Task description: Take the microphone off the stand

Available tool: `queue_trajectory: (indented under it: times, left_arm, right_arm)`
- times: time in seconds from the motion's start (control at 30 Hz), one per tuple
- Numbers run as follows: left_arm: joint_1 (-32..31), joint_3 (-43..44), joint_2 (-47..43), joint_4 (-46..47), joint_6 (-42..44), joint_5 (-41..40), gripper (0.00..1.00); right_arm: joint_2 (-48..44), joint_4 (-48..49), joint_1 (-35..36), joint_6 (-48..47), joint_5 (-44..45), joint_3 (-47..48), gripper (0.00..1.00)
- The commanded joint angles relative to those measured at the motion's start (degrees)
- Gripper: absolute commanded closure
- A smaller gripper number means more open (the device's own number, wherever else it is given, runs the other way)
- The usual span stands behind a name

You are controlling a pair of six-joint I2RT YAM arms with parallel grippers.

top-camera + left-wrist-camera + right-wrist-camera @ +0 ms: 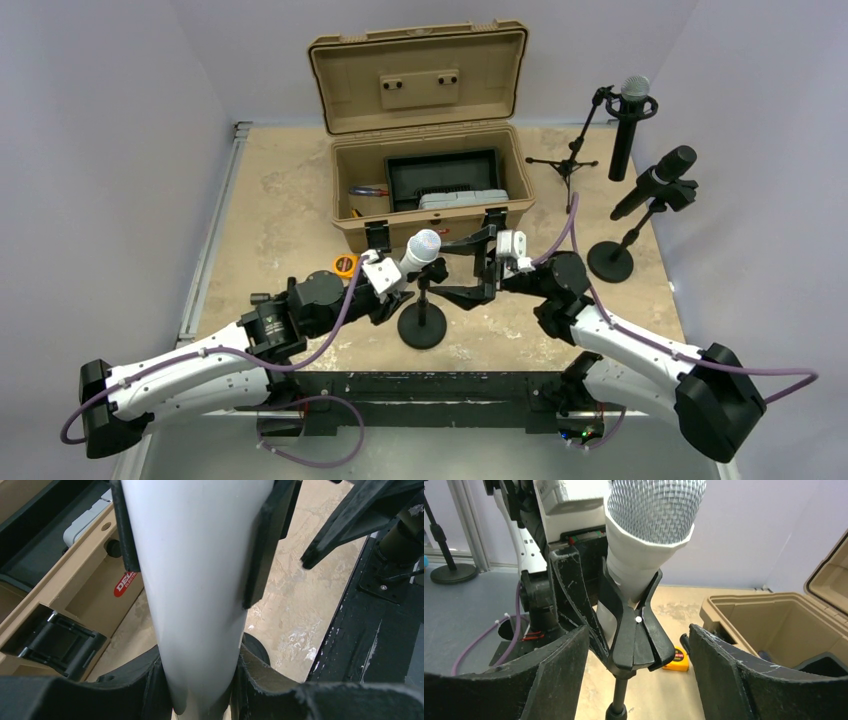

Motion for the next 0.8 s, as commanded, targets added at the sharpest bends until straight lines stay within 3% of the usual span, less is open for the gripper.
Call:
queue_trajectory:
  times: [0.0,0.17,0.3,0.77]
  left_arm:
    - [0.1,1.59,0.27,3.64,-2.05,1.01,1.0]
    - [0.1,1.66,0.34,3.78,-2.02,1.01,1.0]
    - [0.1,1.66,0.44,3.76,-1.94,1.09,1.0]
    - [0.1,1.77,-0.11,3.1,-1.81,0.68,1.0]
  right_arm:
    - [2.02,2.4,0.31,0.03,-1.07,0.67,0.3]
    - [1.44,2.41,0.31,-0.14,-0.25,0.44,0.32]
    - [0.16,2.31,0.31,-0.28,0.13,0.23,0.4]
    - [2.05,0.52,0.31,-2.03,-1.42,1.5,1.0]
